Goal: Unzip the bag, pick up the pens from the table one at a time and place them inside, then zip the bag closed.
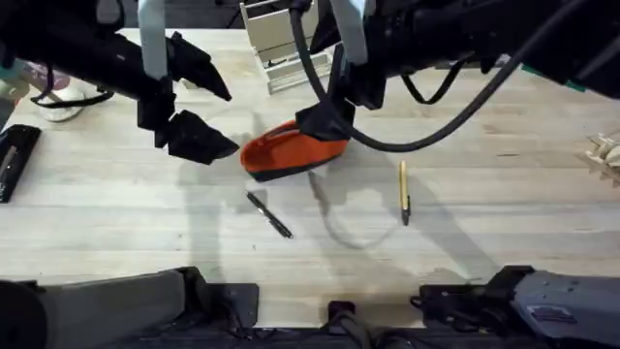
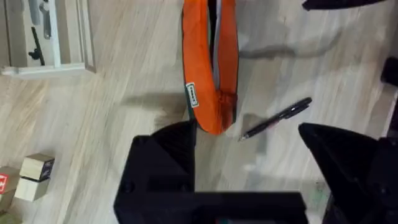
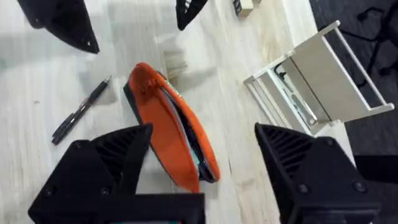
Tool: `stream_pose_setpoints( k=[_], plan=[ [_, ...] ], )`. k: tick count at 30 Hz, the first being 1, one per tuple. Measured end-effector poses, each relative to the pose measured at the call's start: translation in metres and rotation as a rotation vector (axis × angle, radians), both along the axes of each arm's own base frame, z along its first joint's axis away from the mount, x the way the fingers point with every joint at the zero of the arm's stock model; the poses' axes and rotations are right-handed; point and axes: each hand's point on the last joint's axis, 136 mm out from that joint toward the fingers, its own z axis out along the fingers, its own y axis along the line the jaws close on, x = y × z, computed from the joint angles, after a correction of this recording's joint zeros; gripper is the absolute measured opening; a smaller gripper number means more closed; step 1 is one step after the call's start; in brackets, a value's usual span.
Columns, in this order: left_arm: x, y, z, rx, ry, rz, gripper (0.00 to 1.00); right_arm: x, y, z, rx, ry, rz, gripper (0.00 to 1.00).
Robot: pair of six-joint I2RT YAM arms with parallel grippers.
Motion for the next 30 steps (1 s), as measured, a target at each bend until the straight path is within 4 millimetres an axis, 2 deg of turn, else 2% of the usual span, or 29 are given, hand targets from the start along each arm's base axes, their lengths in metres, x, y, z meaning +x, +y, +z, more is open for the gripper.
stream_pose_setpoints(
  k=[5, 7, 10, 15, 18, 24, 30],
  plan=[
    [0.000, 0.001, -0.001, 0.008, 0.001, 0.000, 0.995, 0.000, -0.001, -0.001, -0.007, -0.001, -0.002, 0.987],
    [0.000, 0.001, -0.001, 0.008, 0.002, 0.001, 0.995, 0.001, -0.001, -0.002, -0.011, -0.003, 0.000, 0.898],
    [-0.001, 0.001, -0.001, 0.007, 0.004, 0.000, 0.995, 0.001, -0.001, -0.010, -0.031, 0.016, 0.004, 0.664],
    [-0.004, 0.000, 0.002, 0.009, 0.002, 0.000, 0.995, 0.006, 0.003, -0.036, -0.073, 0.073, 0.004, 0.071],
    [-0.007, 0.000, 0.006, 0.010, -0.008, 0.003, 0.995, 0.008, 0.005, -0.051, -0.095, 0.102, 0.006, 0.032],
    [-0.010, -0.001, 0.010, 0.008, -0.002, 0.023, 0.995, 0.006, 0.013, -0.068, -0.105, 0.136, 0.069, 0.031],
    [-0.012, -0.001, 0.010, 0.005, 0.008, 0.029, 0.995, 0.000, 0.013, -0.085, -0.152, 0.157, 0.134, 0.031]
  ],
)
